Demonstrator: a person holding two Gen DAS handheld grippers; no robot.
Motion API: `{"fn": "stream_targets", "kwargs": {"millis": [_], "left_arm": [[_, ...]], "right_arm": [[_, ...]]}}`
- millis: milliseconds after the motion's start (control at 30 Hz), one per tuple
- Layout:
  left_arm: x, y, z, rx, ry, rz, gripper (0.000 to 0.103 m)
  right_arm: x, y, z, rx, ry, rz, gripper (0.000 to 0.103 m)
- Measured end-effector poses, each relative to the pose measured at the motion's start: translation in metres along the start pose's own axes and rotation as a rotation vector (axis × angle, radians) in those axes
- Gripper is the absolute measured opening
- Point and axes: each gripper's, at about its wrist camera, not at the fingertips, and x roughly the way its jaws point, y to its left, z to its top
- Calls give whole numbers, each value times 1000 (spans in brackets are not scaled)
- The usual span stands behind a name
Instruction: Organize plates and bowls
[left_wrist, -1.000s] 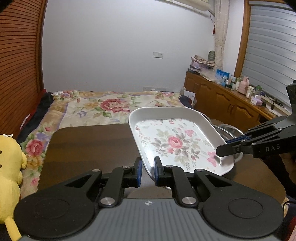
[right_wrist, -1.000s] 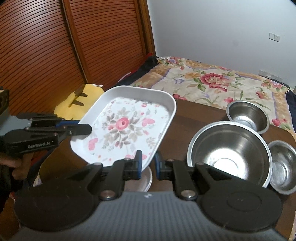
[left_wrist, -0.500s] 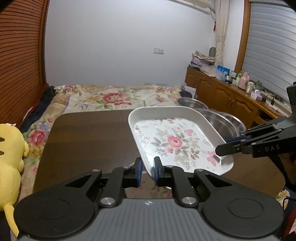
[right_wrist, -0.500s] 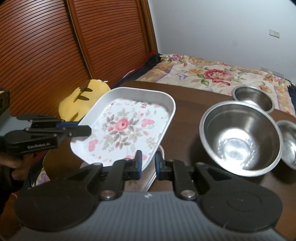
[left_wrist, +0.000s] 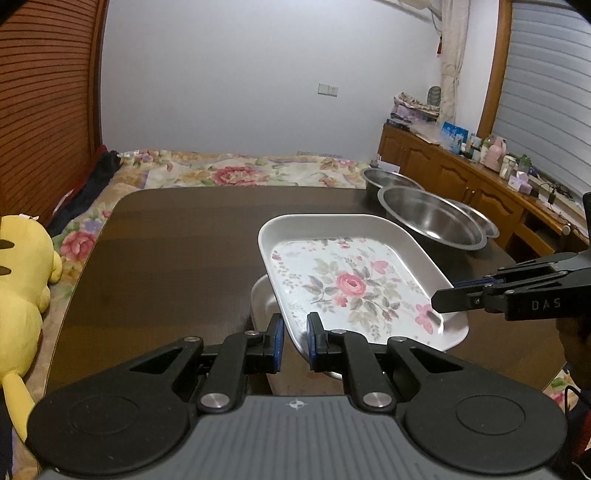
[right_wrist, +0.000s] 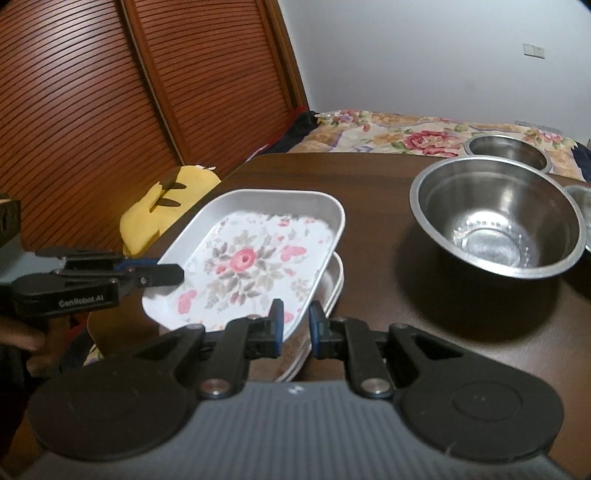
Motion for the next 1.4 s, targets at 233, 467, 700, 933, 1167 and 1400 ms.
{"fn": "stream_targets", "kwargs": {"millis": [233, 467, 700, 933, 1167, 1400], "left_arm": [[2, -3, -6, 7, 9, 14, 14], [7, -1, -14, 13, 24, 28, 15], [8, -1, -16, 32, 18, 52, 15], [9, -2, -21, 45, 17, 77, 14], [11, -1, -23, 43, 22, 81, 15], [11, 0, -22, 34, 19, 79, 16]], "right_arm": [[0, 3, -12, 24, -33, -12, 16], [1, 4, -20, 44, -87, -36, 16], [4, 6, -26, 35, -104, -54, 16], [4, 8, -27, 8, -113, -68, 16], [5, 6, -27, 26, -122, -59, 16], [5, 5, -28, 34, -132, -60, 16]]}}
